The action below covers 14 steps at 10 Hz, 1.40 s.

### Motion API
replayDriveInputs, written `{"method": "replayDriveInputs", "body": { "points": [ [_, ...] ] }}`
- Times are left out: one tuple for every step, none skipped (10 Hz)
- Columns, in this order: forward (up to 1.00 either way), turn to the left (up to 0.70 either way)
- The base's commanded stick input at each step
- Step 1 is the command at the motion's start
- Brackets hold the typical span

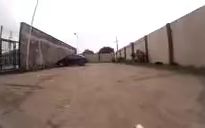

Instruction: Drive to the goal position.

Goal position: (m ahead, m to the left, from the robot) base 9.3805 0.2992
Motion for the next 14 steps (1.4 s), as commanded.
{"method": "replayDriveInputs", "body": {
  "points": [
    [0.7, -0.31],
    [0.7, -0.21],
    [0.7, -0.11],
    [0.7, -0.02],
    [0.7, 0.0],
    [0.7, 0.0],
    [0.7, 0.0],
    [0.7, 0.0],
    [0.7, 0.0],
    [0.7, 0.0],
    [0.7, 0.0],
    [0.7, 0.0],
    [0.7, 0.0],
    [0.7, 0.0]
  ]
}}
